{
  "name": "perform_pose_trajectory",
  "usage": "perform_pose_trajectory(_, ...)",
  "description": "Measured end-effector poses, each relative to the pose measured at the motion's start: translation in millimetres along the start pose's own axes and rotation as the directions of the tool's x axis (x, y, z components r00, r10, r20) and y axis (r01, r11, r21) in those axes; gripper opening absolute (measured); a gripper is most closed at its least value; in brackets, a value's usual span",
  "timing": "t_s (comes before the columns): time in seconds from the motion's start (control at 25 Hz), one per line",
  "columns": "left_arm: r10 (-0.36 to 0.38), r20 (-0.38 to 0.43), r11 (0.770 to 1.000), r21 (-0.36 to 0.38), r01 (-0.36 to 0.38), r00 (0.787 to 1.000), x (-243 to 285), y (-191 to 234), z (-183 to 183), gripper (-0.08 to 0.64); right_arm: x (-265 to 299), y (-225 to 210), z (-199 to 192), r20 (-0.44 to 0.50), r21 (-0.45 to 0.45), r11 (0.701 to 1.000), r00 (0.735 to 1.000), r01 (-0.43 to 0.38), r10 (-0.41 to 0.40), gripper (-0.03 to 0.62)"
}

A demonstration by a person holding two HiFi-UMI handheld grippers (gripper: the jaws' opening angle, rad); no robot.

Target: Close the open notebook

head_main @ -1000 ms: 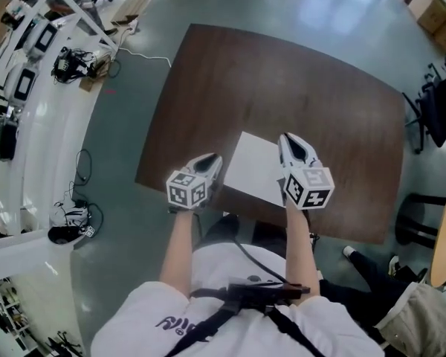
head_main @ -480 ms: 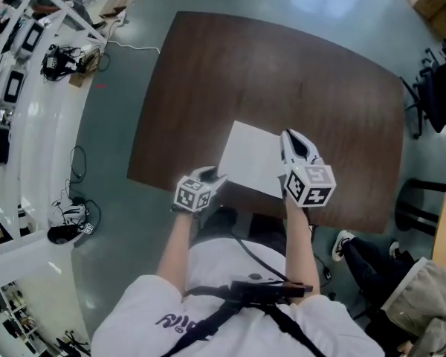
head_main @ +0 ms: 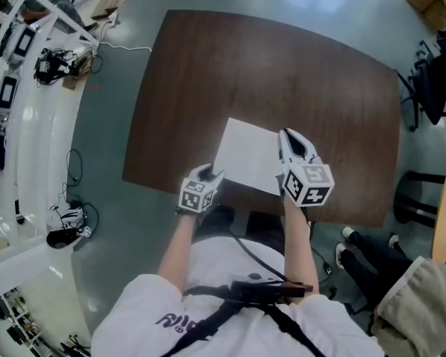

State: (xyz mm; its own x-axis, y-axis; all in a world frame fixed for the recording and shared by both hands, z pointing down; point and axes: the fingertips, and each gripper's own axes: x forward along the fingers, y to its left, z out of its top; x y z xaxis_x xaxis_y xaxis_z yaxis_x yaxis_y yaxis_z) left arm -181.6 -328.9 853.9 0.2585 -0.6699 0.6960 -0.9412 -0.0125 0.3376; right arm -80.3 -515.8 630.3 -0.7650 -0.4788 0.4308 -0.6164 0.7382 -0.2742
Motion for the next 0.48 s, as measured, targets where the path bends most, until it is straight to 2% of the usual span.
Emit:
perform_pose_trajectory(0.08, 0.018, 0.004, 1.0, -0.005, -0.018, 1.0, 1.2, 2.7, -0.5, 0.147, 0.1, 0.5, -0.6, 0.0, -0.001, 1.0, 1.0, 0.001, -0.001, 0.005)
perform_pose_trajectory(0.28, 0.116, -0.002, 0.993, 0.019, -0.116, 0.993, 2.6, 11.5, -1.1, 0.146, -0.3, 2.9, 0.5, 0.007, 0.0, 1.0, 1.0, 0.004, -0.004, 0.005)
perform_pose_trajectory(0.48, 0.192, -0.053, 0.981, 0.04, -0.19, 0.98, 4.3, 18.1, -7.7, 0.128, -1.5, 8.0, 4.4, 0.022, -0.001, 1.0, 1.0, 0.008, -0.008, 0.005)
